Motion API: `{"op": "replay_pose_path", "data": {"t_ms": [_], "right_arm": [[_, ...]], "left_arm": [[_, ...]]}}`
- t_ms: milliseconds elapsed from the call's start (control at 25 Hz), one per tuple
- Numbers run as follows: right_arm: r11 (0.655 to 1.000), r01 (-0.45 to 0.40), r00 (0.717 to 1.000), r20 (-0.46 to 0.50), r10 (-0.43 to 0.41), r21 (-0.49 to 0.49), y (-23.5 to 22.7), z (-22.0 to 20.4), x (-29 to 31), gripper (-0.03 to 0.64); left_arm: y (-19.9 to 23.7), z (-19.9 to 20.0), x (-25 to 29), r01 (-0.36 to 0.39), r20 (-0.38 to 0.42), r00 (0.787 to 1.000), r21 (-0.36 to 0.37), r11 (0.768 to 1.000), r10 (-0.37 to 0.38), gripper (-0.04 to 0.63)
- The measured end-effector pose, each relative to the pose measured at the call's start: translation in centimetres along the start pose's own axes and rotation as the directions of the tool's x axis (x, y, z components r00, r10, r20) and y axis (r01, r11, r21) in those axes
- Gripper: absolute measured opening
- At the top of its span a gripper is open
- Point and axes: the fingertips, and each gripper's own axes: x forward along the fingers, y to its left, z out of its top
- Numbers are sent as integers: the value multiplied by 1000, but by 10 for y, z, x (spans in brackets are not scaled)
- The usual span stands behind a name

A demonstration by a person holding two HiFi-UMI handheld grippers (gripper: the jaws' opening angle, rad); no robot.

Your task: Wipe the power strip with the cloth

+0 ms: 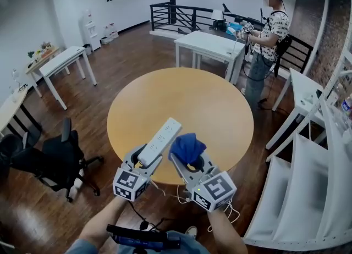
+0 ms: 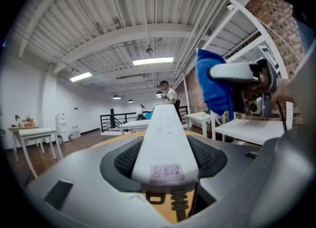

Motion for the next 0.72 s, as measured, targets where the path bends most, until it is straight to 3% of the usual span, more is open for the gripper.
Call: {"op": "replay_pose_path", "data": {"t_ms": [320,600,720], "right_arm": [[999,38,999,11,-37,-20,-3,6,-12,87],[999,28,998,51,-27,-29,7,25,-11,87],[999,-26,995,94,27,-18,25,48,-5,87]], "left_arm": [[-20,68,-22,27,97,995,24,999,-29,278],[-22,76,-29,15,97,995,55,998,-20,278],[-24,75,-30,9,88,996,93,996,-17,278]]}}
